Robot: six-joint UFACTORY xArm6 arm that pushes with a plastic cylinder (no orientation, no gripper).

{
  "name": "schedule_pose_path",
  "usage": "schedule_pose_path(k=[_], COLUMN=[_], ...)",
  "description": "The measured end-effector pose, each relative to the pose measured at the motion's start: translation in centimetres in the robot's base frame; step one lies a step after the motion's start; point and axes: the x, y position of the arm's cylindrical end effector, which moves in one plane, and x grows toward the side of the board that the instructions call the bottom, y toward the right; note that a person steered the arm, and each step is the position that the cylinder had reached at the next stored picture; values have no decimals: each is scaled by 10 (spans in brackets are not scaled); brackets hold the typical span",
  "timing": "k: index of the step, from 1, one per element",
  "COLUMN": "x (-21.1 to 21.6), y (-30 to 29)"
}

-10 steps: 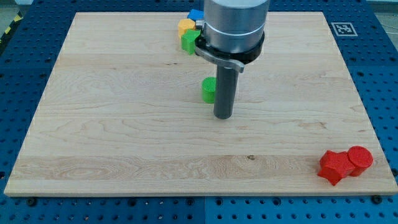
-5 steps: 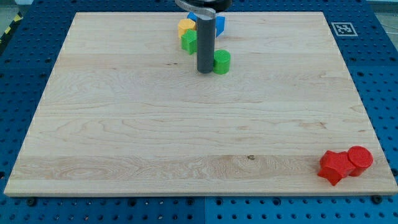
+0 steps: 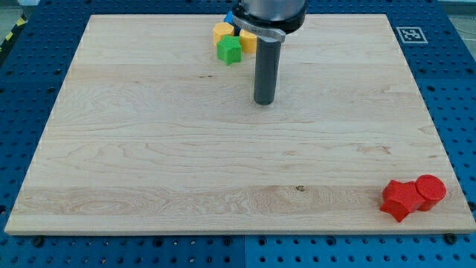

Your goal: Place the green circle at the bottom of the yellow heart

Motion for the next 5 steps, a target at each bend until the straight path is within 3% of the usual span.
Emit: schedule_pose_path(k=[1, 5], x=[-32, -27], y=[-1, 27])
